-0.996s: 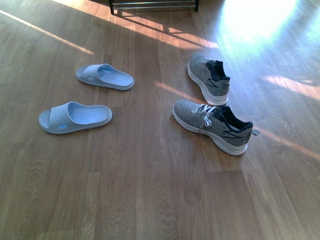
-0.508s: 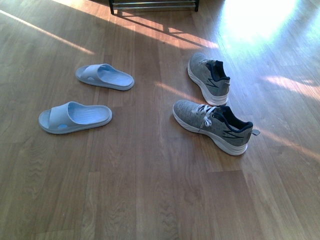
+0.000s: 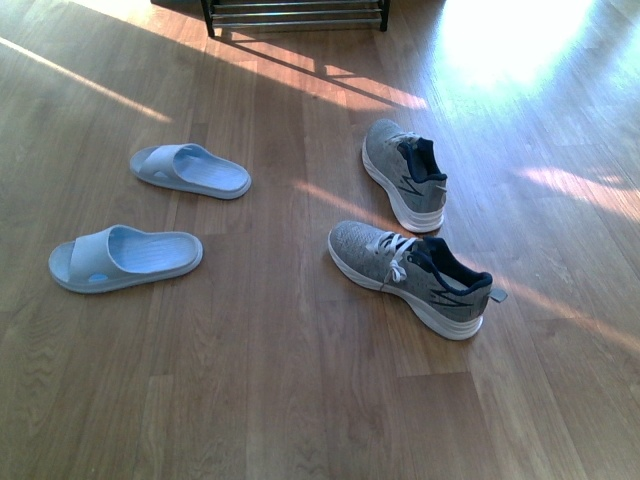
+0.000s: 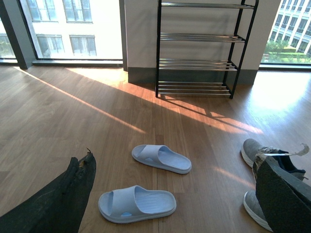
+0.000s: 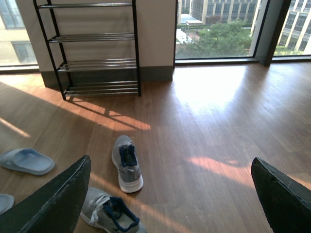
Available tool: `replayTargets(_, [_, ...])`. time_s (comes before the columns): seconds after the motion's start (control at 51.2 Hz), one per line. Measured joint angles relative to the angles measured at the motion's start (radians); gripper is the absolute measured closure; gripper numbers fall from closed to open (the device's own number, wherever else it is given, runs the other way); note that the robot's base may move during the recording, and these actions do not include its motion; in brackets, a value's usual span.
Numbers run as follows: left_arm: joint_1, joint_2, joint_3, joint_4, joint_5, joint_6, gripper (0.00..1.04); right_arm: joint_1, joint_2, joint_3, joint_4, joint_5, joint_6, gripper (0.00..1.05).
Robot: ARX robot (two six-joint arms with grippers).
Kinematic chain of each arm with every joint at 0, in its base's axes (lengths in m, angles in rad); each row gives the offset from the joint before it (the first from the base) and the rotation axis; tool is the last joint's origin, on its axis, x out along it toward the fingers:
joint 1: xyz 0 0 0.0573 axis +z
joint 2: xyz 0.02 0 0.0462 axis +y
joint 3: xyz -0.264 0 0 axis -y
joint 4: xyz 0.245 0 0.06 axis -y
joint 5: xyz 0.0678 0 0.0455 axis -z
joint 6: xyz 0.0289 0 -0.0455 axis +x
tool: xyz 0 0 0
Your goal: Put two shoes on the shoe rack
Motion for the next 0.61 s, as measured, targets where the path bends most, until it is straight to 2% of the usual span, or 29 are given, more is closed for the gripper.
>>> replayTargets(0.605, [0.0,0.0,0.0,0.0,0.0,0.0,0.09,0.0,0.0,0.0,0.0,0.0,0.0,0.09])
